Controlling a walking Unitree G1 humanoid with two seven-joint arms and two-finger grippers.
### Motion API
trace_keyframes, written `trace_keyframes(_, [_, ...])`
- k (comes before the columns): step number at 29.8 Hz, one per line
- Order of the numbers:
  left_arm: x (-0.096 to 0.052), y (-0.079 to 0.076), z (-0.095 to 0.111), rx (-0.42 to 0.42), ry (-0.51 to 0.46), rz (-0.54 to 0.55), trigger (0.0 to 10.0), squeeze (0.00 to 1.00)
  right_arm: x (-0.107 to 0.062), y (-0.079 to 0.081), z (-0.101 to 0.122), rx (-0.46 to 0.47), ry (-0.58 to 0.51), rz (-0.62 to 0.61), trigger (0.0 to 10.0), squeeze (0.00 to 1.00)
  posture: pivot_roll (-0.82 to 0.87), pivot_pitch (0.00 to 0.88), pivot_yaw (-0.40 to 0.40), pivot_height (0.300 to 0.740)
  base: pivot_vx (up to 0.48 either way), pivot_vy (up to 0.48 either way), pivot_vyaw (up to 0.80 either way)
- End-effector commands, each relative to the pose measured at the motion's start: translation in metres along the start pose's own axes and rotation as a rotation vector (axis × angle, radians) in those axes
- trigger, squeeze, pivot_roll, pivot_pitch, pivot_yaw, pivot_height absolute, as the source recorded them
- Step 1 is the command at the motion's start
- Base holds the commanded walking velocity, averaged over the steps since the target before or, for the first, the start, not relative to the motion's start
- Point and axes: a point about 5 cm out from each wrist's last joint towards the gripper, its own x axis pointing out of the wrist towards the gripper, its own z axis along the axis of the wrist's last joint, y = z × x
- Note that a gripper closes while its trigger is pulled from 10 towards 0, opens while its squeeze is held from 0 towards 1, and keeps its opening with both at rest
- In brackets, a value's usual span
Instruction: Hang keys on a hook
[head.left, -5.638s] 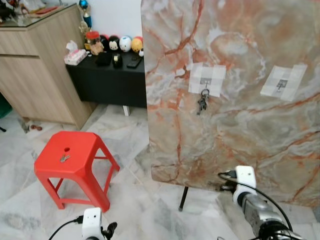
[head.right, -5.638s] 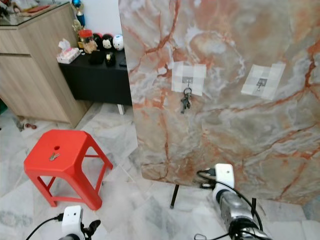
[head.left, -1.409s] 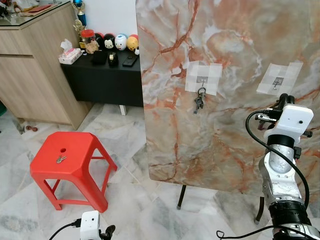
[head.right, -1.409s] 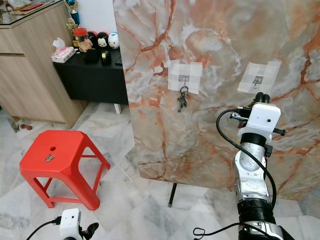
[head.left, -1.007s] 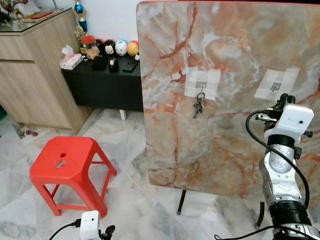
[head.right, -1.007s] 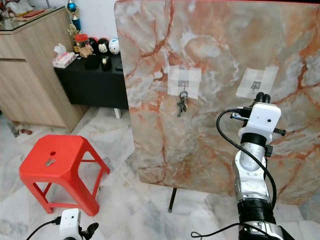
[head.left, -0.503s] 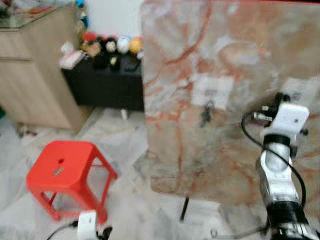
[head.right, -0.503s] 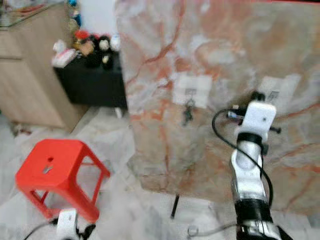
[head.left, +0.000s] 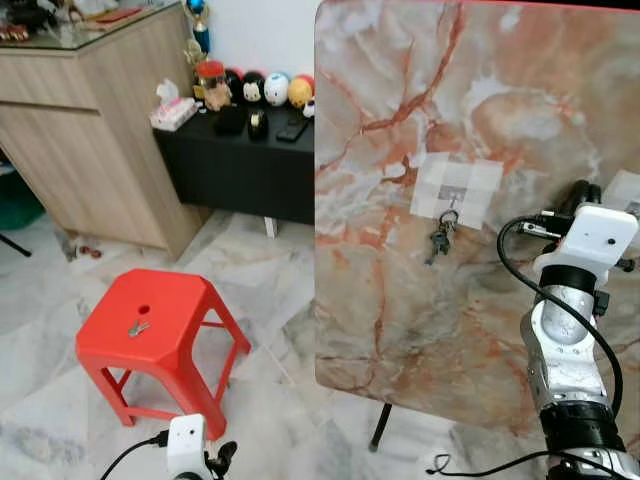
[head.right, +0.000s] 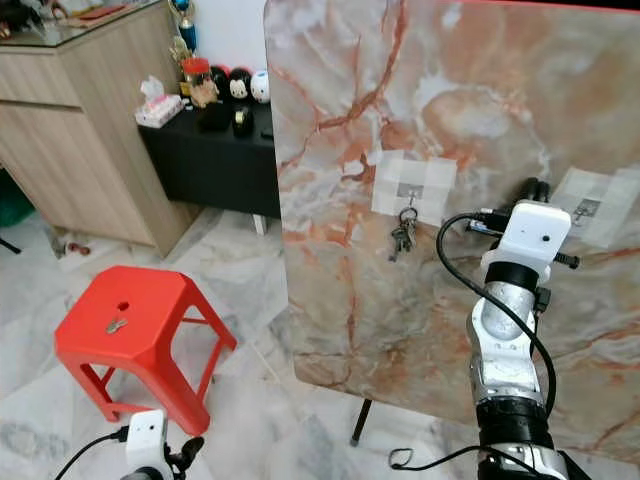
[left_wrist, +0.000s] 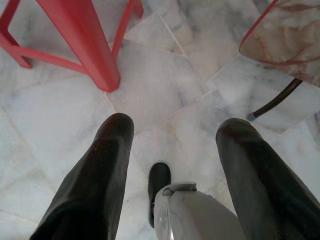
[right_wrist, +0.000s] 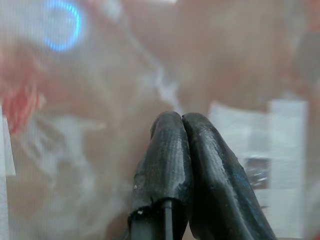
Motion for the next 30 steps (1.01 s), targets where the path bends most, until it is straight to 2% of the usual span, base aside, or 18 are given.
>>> trace_keyframes(1, [-0.001, -0.001, -0.003, 0.004, -0.001, 0.005, 10.0, 0.00, 0.006, -0.002, 0.011, 0.002, -0.046, -0.014, 10.0, 0.00, -0.01, 0.000, 0.003, 0.740, 0.000, 0.000, 0.00])
trace_keyframes(7, [-0.008, -0.003, -0.020, 0.002, 0.022, 0.005, 10.0, 0.00, 0.007, -0.007, 0.014, -0.006, -0.059, -0.040, 10.0, 0.00, -0.01, 0.000, 0.004, 0.740, 0.000, 0.000, 0.00])
trace_keyframes(15, [-0.016, 0.003, -0.037, 0.000, 0.058, 0.016, 10.0, 0.00, 0.010, -0.016, 0.010, -0.029, -0.043, -0.089, 10.0, 0.00, -0.01, 0.000, 0.005, 0.740, 0.000, 0.000, 0.00])
trace_keyframes(18, [-0.016, 0.003, -0.036, 0.001, 0.056, 0.015, 10.0, 0.00, 0.010, -0.019, 0.008, -0.043, -0.023, -0.104, 10.0, 0.00, -0.01, 0.000, 0.006, 0.740, 0.000, 0.000, 0.00])
trace_keyframes(23, [-0.014, 0.002, -0.032, 0.002, 0.048, 0.014, 10.0, 0.00, 0.012, -0.032, -0.005, -0.051, 0.069, -0.197, 10.0, 0.00, -0.01, 0.000, 0.008, 0.740, 0.000, 0.000, 0.00])
trace_keyframes(26, [-0.013, 0.002, -0.032, 0.004, 0.048, 0.013, 10.0, 0.00, 0.012, -0.033, -0.012, -0.032, 0.118, -0.198, 10.0, 0.00, -0.01, 0.000, 0.009, 0.740, 0.000, 0.000, 0.00])
trace_keyframes(30, [-0.013, 0.002, -0.031, 0.009, 0.047, 0.011, 10.0, 0.00, 0.010, -0.027, -0.010, -0.020, 0.109, -0.163, 10.0, 0.00, -0.01, 0.000, 0.010, 0.740, 0.000, 0.000, 0.00])
